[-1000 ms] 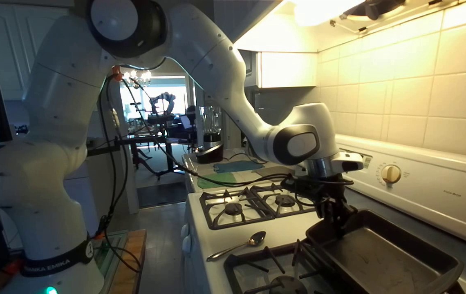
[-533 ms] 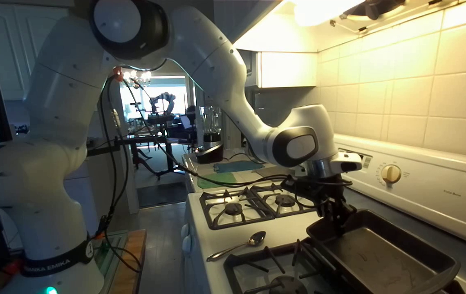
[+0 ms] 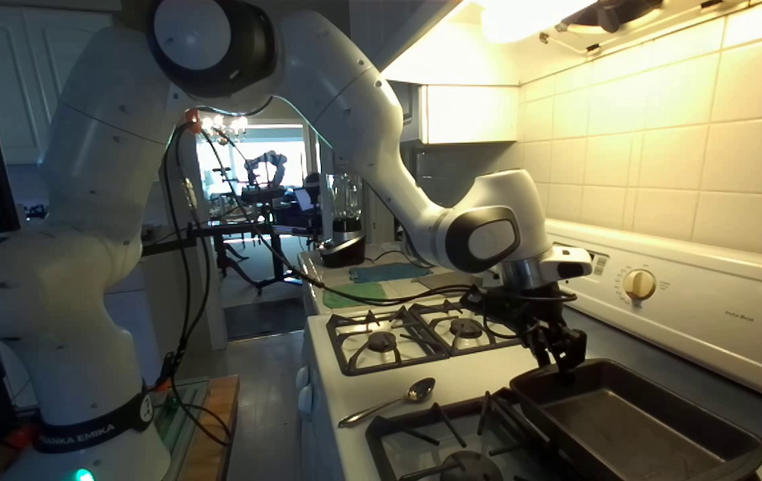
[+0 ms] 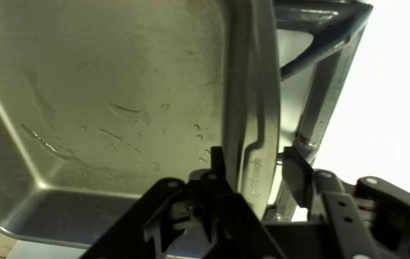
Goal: Put the baking tray on the stove, then place the spoon in it
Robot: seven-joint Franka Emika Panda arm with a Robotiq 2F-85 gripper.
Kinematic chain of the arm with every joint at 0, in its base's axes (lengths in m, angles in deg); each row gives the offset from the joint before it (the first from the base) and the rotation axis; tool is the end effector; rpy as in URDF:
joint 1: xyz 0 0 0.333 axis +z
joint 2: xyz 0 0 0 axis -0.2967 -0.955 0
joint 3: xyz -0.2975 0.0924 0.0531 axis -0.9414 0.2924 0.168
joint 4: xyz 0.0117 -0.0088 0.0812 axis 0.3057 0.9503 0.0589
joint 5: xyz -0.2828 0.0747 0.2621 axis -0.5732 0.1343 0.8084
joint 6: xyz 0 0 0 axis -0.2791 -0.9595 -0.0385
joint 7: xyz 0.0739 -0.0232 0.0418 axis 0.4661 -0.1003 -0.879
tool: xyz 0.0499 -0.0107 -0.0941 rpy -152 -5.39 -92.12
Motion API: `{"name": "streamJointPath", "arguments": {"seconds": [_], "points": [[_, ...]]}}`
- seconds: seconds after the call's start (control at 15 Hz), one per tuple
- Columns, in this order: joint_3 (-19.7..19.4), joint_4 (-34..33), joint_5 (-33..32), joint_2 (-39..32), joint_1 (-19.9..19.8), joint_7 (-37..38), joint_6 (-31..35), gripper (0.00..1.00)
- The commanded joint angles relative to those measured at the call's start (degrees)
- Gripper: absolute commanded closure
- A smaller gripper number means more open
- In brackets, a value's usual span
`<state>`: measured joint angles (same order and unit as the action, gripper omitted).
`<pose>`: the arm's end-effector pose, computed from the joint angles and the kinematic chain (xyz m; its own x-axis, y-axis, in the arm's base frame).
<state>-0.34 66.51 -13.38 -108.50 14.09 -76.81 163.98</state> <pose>0.6476 -0.0685 0.2604 0.9533 0.1304 0.2725 0.0846 -0.9812 0.1734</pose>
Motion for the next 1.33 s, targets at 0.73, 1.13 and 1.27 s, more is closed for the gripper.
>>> {"name": "streamJointPath", "arguments": {"seconds": [0.73,1.13,1.27], "points": [[-0.9,1.7,0.6,1.4,0.7,0.6,1.6,0.0],[0.1,6.8,2.8,8.9,-1.4,-2.1,-9.6,0.0],[0.6,8.6,3.6,12.3,-2.0,-4.2,-16.1,0.0]]}}
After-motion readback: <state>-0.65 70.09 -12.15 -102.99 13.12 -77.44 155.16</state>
